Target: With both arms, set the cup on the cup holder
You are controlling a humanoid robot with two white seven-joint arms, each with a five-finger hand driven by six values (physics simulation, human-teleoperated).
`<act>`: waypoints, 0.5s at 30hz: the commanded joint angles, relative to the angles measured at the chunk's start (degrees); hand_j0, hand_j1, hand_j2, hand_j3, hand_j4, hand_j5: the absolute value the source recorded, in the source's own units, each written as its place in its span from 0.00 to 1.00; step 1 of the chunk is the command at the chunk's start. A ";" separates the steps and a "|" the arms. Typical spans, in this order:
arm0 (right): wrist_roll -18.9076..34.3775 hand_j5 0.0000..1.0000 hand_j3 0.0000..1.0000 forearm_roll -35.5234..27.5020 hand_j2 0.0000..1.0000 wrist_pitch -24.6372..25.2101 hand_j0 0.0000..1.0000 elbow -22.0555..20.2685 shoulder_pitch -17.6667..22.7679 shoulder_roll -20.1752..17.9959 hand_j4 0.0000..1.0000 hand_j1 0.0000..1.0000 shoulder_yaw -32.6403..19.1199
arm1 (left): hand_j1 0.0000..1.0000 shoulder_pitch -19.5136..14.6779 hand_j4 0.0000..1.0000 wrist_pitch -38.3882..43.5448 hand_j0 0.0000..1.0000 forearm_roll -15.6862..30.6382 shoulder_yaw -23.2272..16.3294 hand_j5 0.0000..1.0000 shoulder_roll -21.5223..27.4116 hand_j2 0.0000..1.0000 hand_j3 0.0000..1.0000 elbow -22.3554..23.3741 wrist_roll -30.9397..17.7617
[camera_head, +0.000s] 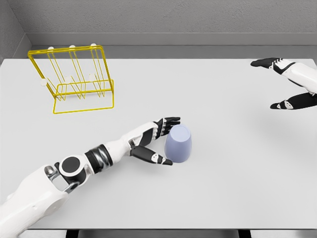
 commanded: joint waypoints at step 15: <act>-0.03 1.00 1.00 -0.46 1.00 0.16 1.00 -0.04 0.00 -0.06 1.00 1.00 -0.01 | 0.94 -0.18 0.94 0.58 0.94 -0.21 -0.15 0.94 -1.69 0.94 0.94 -0.02 0.00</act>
